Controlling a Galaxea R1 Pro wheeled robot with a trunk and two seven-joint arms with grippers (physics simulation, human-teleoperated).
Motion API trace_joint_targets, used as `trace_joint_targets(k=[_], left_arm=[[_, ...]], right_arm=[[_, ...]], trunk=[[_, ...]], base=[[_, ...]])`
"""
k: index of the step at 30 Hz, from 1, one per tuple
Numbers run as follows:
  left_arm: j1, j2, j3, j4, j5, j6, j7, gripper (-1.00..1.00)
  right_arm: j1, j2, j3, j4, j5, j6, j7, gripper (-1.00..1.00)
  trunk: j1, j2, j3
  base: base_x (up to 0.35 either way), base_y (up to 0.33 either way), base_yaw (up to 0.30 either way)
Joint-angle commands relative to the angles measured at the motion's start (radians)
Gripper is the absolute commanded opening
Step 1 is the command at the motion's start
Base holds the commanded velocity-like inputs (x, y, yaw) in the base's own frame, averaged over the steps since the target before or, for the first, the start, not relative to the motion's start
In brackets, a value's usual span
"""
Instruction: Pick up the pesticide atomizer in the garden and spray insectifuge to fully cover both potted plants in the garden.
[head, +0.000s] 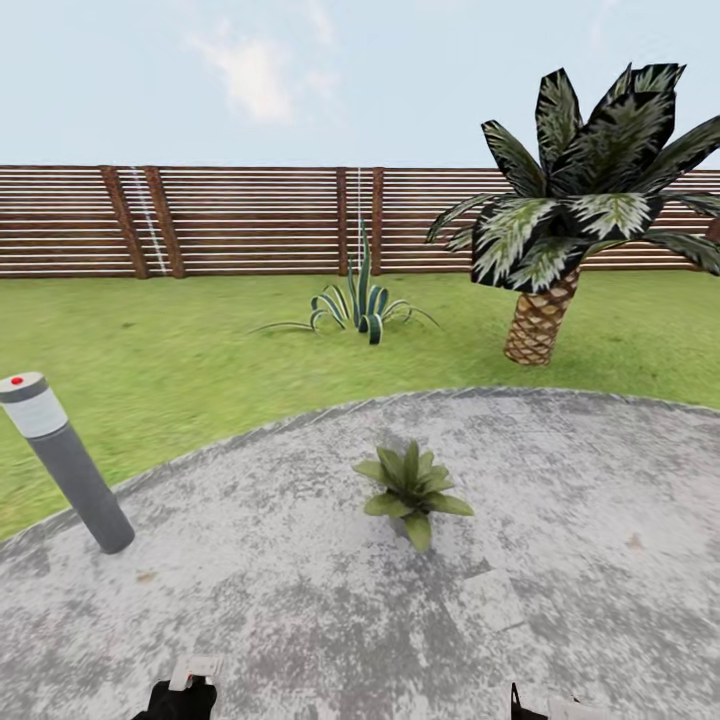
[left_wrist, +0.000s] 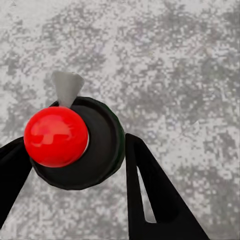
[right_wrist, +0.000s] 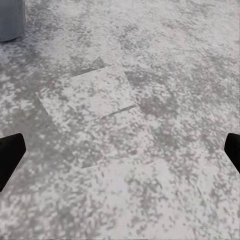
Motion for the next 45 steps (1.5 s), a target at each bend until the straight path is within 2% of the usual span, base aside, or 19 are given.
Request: trace_joint_targets(k=[1,14,39,45], left_arm=[[-0.001,0.000,0.000,0.001,-0.002,-0.003,-0.003,-1.00],[-0.001,0.000,0.000,0.001,-0.002,-0.004,-0.003,-1.00],[-0.001,0.000,0.000,0.001,-0.002,-0.004,-0.003,-1.00],[-0.001,0.000,0.001,0.001,-0.002,-0.005,-0.003,-1.00]], right_arm=[[-0.001,0.000,-0.004,0.001,0.011,-0.002,-0.007,1.00],[-0.001,0.000,-0.004,0.001,0.011,-0.002,-0.007,1.00],[-0.001,0.000,-0.004,0.001,0.011,-0.002,-0.007,1.00],[-0.001,0.000,-0.004,0.001,0.011,-0.002,-0.007,1.00]], trunk=[[0.000,0.000,-0.001],[0.000,0.000,-0.001],[0.000,0.000,-0.001],[0.000,0.000,-0.001]], base=[[0.291,0.195,0.000],[0.029,0.198,0.000],[0.000,0.008,0.000],[0.000,0.235,0.000]])
